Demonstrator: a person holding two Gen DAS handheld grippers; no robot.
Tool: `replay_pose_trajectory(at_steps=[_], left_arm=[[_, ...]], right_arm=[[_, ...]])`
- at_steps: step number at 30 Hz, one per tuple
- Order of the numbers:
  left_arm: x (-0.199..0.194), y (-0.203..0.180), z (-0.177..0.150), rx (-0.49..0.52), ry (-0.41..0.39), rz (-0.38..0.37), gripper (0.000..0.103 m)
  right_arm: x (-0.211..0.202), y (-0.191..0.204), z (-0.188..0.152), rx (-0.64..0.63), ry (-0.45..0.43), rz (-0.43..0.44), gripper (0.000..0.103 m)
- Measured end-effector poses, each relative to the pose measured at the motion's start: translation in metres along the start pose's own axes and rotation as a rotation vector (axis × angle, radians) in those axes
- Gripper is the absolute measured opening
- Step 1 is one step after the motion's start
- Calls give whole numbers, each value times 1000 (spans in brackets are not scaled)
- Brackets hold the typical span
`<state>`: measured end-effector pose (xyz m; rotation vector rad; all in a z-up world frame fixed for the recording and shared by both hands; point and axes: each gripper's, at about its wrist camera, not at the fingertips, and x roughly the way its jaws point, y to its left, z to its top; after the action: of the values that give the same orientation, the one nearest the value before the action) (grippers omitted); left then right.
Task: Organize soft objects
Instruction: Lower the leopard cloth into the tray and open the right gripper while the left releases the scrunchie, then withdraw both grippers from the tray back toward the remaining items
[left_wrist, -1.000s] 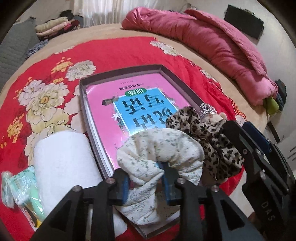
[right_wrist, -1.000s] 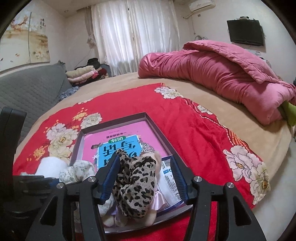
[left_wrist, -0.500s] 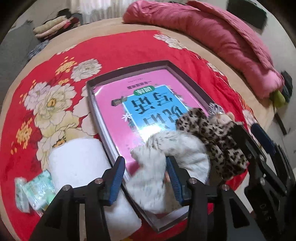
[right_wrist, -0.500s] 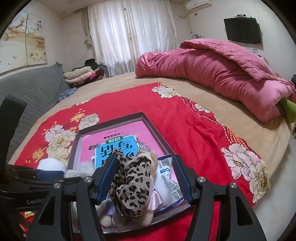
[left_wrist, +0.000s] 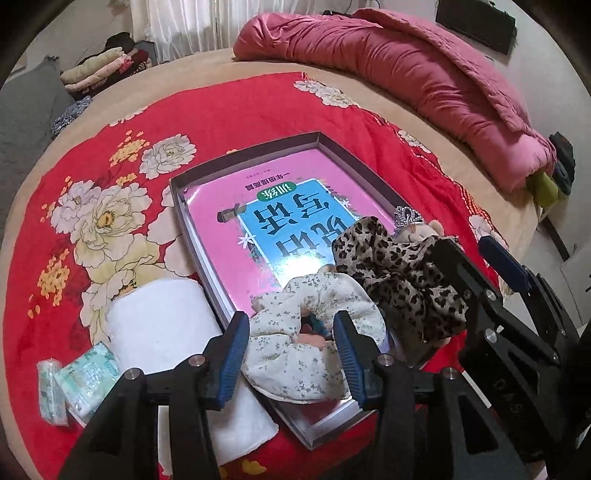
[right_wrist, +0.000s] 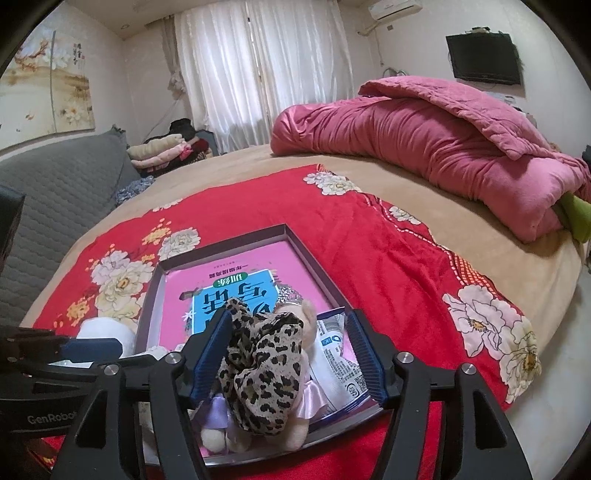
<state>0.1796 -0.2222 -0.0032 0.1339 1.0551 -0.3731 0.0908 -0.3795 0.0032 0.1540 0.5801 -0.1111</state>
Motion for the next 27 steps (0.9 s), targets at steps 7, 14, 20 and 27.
replay_pose_trajectory(at_steps=[7, 14, 20, 27], left_arm=[[-6, 3, -5, -23, -34, -18, 53], [-13, 2, -7, -25, -61, 4, 53], [-19, 7, -13, -44, -80, 22, 53], [-30, 13, -23, -60, -104, 43, 53]], right_arm=[[-1, 2, -1, -6, 2, 0, 70], [-3, 3, 0, -9, -3, -7, 74], [-7, 3, 1, -8, -6, -12, 75], [-17, 11, 3, -22, -20, -25, 76]])
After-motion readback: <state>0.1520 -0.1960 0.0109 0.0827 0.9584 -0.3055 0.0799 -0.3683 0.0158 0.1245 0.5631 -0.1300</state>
